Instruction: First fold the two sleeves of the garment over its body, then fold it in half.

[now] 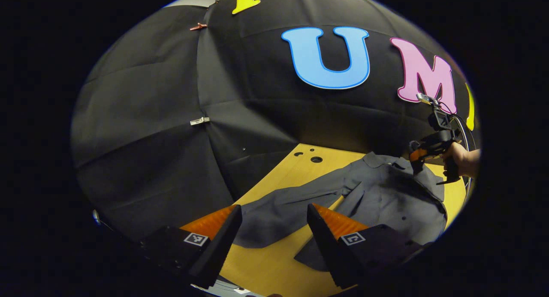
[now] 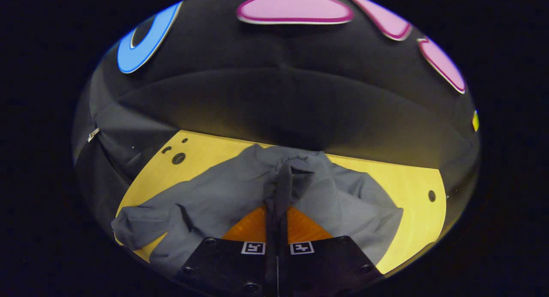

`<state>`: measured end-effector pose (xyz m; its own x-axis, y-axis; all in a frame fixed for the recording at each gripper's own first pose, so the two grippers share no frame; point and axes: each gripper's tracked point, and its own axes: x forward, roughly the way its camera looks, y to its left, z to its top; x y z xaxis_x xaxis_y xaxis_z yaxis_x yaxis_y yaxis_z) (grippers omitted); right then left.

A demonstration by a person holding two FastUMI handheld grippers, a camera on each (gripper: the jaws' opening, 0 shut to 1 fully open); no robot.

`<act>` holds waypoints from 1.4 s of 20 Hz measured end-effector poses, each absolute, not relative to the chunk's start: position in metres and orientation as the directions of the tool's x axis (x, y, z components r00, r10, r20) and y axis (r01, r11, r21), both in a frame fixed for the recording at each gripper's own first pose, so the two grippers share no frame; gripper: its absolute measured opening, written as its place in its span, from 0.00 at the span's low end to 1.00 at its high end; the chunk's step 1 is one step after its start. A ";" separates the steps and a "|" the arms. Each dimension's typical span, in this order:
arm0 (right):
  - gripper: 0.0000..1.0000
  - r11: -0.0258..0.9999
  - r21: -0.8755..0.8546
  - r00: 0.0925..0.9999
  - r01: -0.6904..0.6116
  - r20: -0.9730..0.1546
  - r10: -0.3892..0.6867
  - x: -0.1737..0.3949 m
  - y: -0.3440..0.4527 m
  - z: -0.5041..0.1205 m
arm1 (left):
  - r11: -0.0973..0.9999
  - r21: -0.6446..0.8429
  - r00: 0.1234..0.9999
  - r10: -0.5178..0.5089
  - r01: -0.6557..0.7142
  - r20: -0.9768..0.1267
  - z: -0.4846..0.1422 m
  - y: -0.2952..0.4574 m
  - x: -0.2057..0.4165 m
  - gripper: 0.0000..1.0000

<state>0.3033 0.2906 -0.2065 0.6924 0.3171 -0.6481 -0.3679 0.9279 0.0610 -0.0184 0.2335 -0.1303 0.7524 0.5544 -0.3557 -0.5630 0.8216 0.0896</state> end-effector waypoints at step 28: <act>0.99 0.880 0.054 0.667 -0.471 -0.632 0.395 0.233 0.331 -0.246 | 0.625 0.020 0.528 0.674 -0.780 -0.517 -0.247 0.353 -0.027 0.96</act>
